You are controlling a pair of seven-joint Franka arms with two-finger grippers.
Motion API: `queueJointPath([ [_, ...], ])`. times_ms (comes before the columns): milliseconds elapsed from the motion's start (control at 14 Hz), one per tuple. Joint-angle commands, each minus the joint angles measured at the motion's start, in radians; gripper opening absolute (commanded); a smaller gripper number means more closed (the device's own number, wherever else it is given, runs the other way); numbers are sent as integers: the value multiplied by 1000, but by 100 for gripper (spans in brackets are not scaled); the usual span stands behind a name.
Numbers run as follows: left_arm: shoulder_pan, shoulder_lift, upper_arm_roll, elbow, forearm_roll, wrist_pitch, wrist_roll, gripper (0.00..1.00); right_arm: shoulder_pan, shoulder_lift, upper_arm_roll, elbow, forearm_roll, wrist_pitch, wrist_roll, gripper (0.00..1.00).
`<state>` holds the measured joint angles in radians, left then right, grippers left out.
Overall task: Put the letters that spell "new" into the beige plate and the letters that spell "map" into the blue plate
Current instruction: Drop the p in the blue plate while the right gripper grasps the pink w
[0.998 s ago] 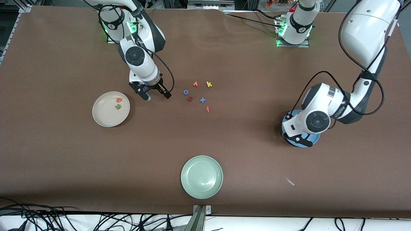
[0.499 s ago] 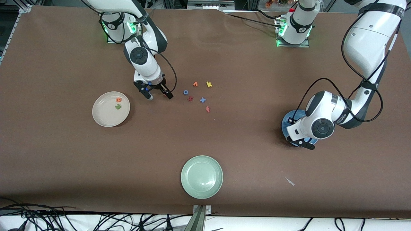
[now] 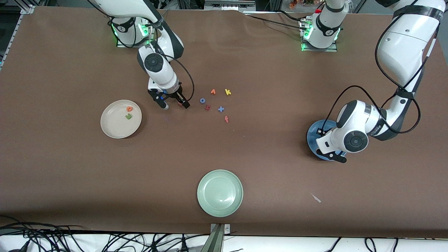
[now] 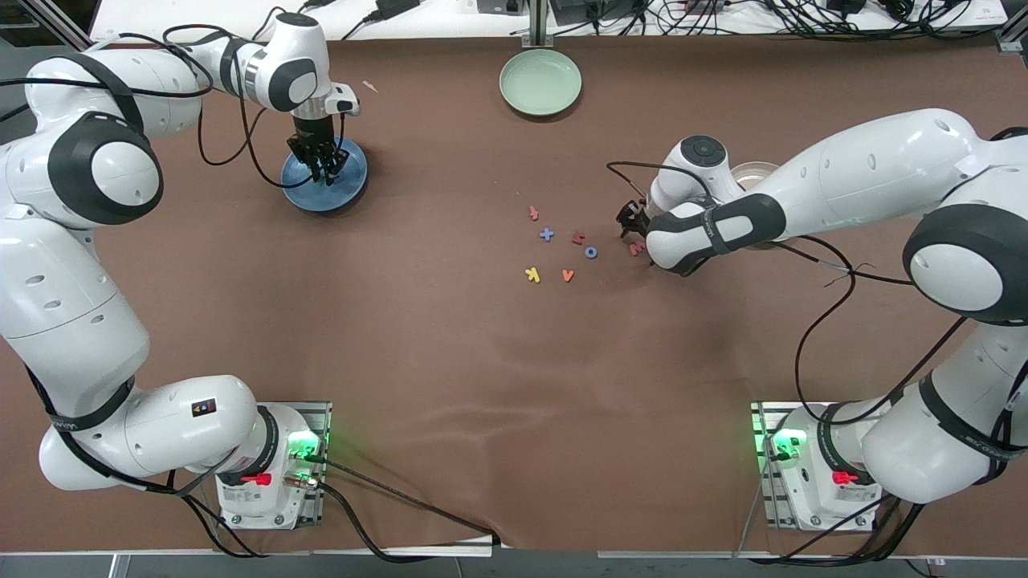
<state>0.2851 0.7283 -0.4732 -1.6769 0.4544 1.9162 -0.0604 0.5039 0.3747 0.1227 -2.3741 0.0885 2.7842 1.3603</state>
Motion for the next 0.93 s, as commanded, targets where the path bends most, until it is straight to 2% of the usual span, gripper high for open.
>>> queueJointPath([
  [0, 8, -18, -11, 8, -26, -19, -6, 99, 7, 9, 2, 6, 11, 20, 6, 80],
  [214, -3, -50, -21, 40, -28, -71, -1, 100, 7, 9, 2, 7, 11, 18, -3, 61],
  [499, -6, -56, -105, 193, -29, -235, -1, 100, 5, 29, 2, 22, 11, 18, 9, 35],
  [855, -1, -87, -235, 431, -31, -457, -6, 100, 5, 29, 3, 45, 11, 11, 7, 12],
])
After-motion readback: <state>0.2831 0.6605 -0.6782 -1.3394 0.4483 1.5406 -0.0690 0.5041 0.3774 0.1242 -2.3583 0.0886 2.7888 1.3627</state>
